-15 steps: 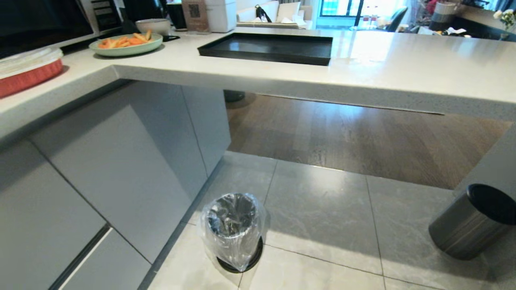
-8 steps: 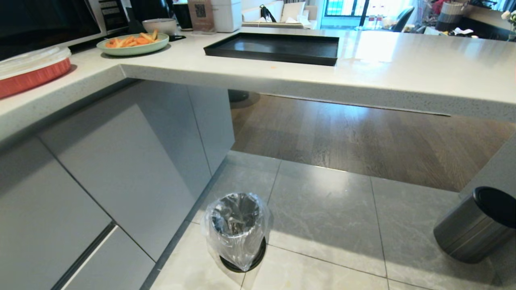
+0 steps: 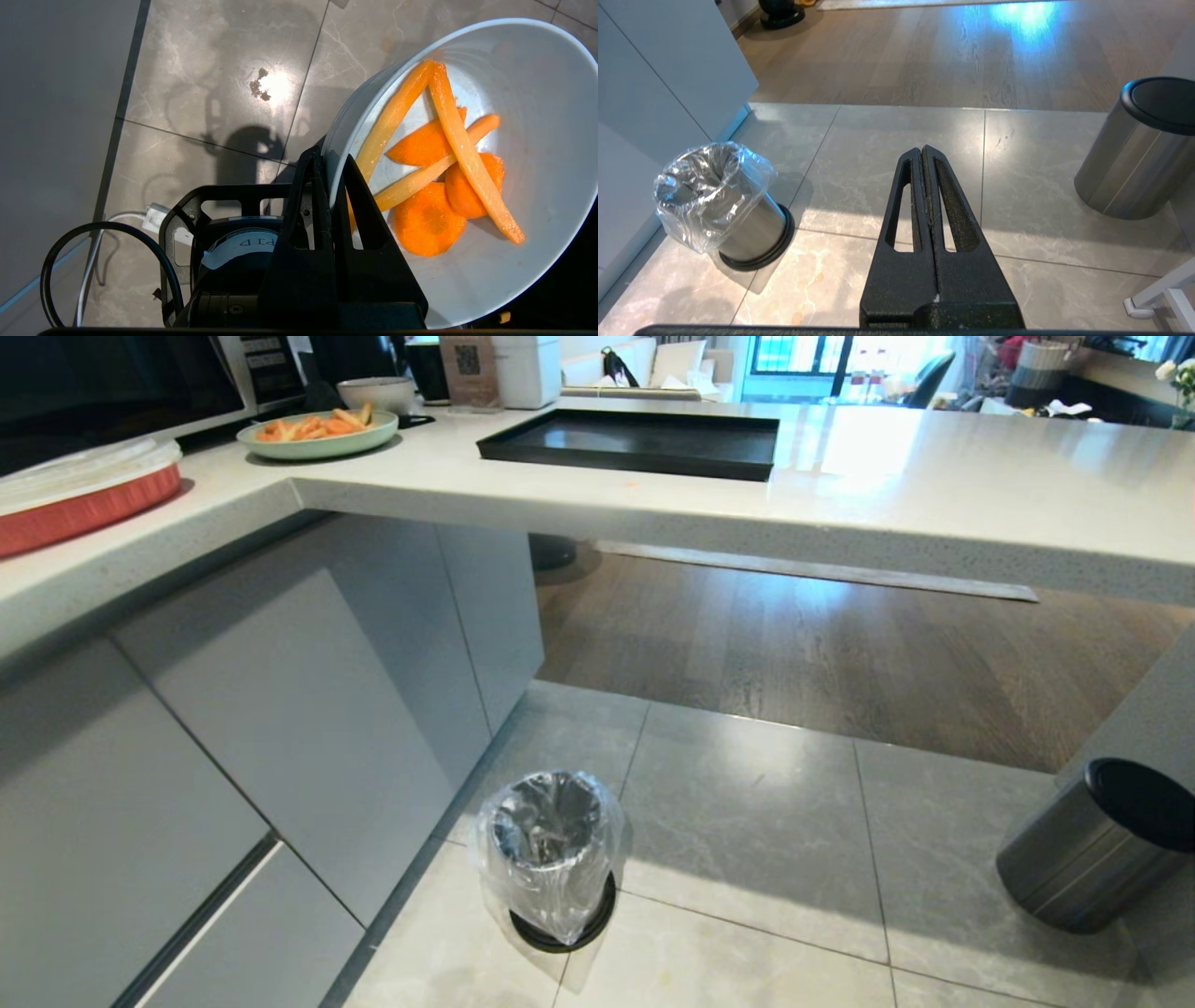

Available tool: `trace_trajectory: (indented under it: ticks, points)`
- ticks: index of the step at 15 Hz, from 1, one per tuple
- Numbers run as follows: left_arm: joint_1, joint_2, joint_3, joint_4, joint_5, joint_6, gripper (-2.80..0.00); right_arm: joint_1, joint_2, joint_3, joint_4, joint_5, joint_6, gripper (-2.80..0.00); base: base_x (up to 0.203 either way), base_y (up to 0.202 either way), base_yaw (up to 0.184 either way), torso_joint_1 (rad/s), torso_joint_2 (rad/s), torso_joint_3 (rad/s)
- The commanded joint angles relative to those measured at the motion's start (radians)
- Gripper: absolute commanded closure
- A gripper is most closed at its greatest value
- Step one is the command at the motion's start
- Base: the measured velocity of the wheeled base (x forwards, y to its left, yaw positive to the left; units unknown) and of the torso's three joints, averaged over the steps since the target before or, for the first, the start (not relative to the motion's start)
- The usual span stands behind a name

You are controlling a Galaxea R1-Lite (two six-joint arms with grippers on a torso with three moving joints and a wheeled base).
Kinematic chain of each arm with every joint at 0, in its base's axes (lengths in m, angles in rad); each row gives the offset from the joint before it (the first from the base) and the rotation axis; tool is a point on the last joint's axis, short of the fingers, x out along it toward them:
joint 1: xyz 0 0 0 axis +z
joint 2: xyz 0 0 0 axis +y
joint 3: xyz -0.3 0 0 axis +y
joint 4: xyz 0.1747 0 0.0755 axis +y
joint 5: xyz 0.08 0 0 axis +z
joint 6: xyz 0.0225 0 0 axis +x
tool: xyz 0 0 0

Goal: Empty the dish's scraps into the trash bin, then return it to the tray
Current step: Move the bowl over the trash can

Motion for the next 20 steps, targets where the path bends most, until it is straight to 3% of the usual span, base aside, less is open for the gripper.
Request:
trace_trajectory:
  ticks: [1,20]
  points:
    - [0.0,-0.002,0.0,0.003,0.0,-0.001,0.0,0.0,0.001,0.0,-0.001,-0.001,0.001,0.0,0.0,0.0,0.0,0.0,0.0,0.0]
    - [-0.002,-0.019,0.004,0.002,0.0,0.005,0.0,0.0,0.001,0.0,-0.001,-0.001,0.001,0.0,0.0,0.0,0.0,0.0,0.0,0.0]
